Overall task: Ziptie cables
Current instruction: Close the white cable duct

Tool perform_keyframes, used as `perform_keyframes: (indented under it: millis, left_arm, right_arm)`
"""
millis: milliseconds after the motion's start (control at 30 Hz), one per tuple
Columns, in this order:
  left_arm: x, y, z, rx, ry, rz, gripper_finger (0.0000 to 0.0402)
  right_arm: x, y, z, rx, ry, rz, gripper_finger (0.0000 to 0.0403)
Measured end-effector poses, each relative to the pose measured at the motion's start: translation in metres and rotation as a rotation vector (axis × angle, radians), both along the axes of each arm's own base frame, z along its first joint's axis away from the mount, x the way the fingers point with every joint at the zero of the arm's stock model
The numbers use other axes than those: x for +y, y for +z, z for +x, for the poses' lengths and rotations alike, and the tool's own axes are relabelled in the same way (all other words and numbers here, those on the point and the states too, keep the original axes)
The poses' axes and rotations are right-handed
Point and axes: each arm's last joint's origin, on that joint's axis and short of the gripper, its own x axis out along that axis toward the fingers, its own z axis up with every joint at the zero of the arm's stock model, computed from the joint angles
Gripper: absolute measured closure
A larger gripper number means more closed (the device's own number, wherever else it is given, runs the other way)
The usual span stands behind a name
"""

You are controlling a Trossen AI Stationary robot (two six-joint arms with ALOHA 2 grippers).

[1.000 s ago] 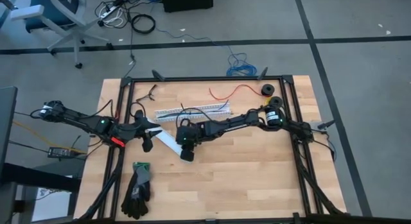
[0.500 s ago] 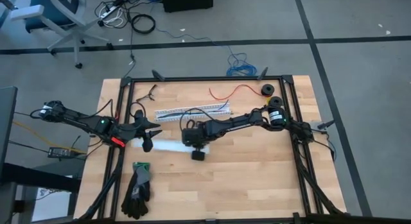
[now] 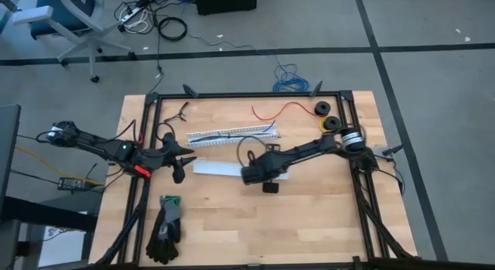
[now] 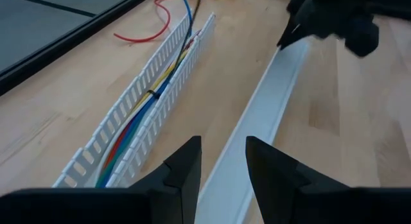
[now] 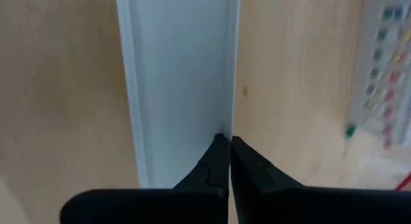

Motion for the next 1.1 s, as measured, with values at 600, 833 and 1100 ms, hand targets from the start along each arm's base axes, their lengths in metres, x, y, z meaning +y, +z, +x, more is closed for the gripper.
perform_keyframes:
  millis: [600, 833, 1100]
  left_arm:
    - [-0.012, 0.000, 0.045, -0.084, -0.094, 0.142, 0.0270]
    - [0.000, -0.010, 0.072, -0.070, -0.043, 0.243, 0.0270]
    - [0.031, -0.032, 0.094, -0.004, -0.051, 0.251, 0.0270]
  right_arm:
    - [-0.023, -0.033, -0.177, -0.479, -0.102, 0.451, 0.0403]
    - [-0.033, -0.012, -0.193, -0.625, -0.146, 0.479, 0.0383]
    - [-0.038, 0.000, -0.203, -0.649, -0.116, 0.395, 0.0324]
